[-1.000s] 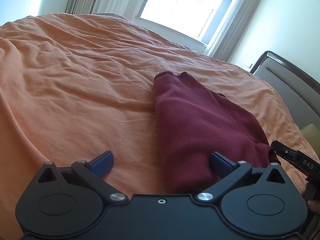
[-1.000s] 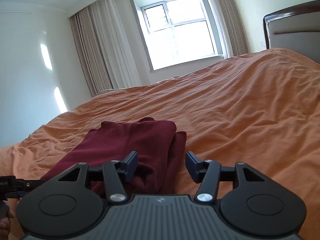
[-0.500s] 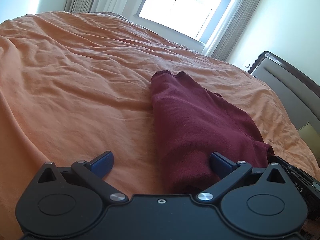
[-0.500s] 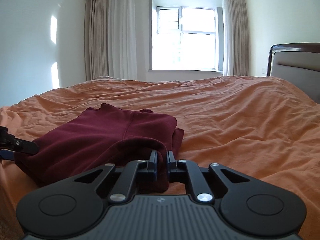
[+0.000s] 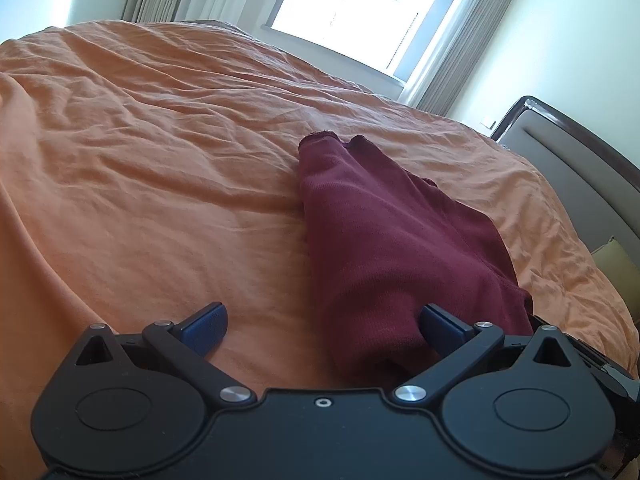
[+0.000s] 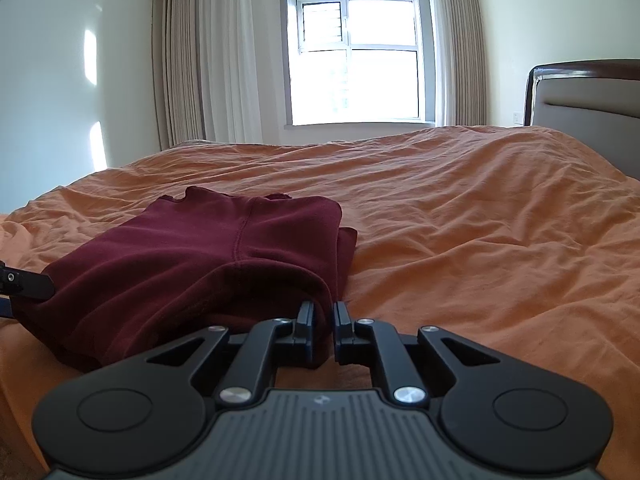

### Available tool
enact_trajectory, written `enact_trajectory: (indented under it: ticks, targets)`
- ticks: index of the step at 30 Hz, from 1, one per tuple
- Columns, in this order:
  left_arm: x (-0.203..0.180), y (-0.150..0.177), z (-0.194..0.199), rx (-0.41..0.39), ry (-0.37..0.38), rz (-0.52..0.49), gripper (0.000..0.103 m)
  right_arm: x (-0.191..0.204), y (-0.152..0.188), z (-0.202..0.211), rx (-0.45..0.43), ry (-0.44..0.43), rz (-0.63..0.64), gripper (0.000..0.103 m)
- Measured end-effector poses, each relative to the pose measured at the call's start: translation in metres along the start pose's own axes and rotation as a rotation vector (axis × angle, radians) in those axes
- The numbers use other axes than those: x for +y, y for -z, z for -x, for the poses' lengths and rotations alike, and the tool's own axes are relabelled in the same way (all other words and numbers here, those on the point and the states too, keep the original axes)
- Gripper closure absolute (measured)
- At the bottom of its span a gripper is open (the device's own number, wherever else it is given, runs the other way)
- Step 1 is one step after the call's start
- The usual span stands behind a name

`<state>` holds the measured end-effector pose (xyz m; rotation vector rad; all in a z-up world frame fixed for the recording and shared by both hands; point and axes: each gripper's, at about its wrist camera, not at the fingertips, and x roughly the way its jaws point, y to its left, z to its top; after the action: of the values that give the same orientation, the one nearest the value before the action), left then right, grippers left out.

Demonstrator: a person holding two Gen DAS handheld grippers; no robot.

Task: Fold small clothes

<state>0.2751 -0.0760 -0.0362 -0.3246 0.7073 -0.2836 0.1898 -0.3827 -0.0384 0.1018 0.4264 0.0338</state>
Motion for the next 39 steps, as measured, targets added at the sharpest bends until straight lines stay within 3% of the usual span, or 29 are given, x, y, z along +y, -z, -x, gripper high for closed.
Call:
enact_trajectory:
  ticks: [2,4,8,12,16,19,22,26,30,32,34,39]
  targets:
    - [-0.001,-0.002,0.000,0.003,0.001,-0.001,0.001,-0.007,-0.004,0.004,-0.007,-0.020,-0.046,0.043]
    - [-0.001,-0.005,-0.001,0.006,0.007,-0.003,0.001,-0.017,-0.007,0.009,-0.028,-0.049,-0.094,0.025]
    - [0.002,-0.020,0.000,-0.010,0.021,-0.008,0.001,-0.033,-0.023,0.004,-0.036,-0.105,-0.174,0.010]
    - [0.001,-0.044,-0.010,-0.025,0.012,-0.058,0.001,-0.040,-0.041,-0.029,0.026,-0.172,-0.262,0.007]
    - [0.003,-0.064,-0.039,0.041,0.010,-0.081,0.001,-0.044,-0.048,-0.071,0.133,-0.190,-0.354,0.007]
    - [0.008,-0.072,-0.059,0.107,0.030,-0.078,0.001,-0.045,-0.047,-0.090,0.183,-0.197,-0.387,0.016]
    - [0.012,-0.073,-0.072,0.154,0.059,-0.063,0.001,-0.043,-0.045,-0.097,0.203,-0.212,-0.402,0.021]
    - [0.014,-0.073,-0.082,0.191,0.112,-0.047,0.002,-0.036,-0.043,-0.098,0.208,-0.217,-0.388,0.035]
    - [0.010,-0.072,-0.088,0.213,0.153,-0.025,0.015,-0.030,-0.045,-0.092,0.185,-0.222,-0.371,0.053]
    - [0.005,-0.073,-0.088,0.216,0.168,-0.029,0.024,-0.025,-0.048,-0.089,0.175,-0.223,-0.350,0.070]
    - [-0.001,-0.074,-0.087,0.213,0.162,-0.037,0.031,-0.019,-0.052,-0.084,0.154,-0.210,-0.309,0.080]
    - [-0.011,-0.081,-0.078,0.180,0.126,-0.076,0.056,0.000,-0.068,-0.068,0.080,-0.225,-0.233,0.084]
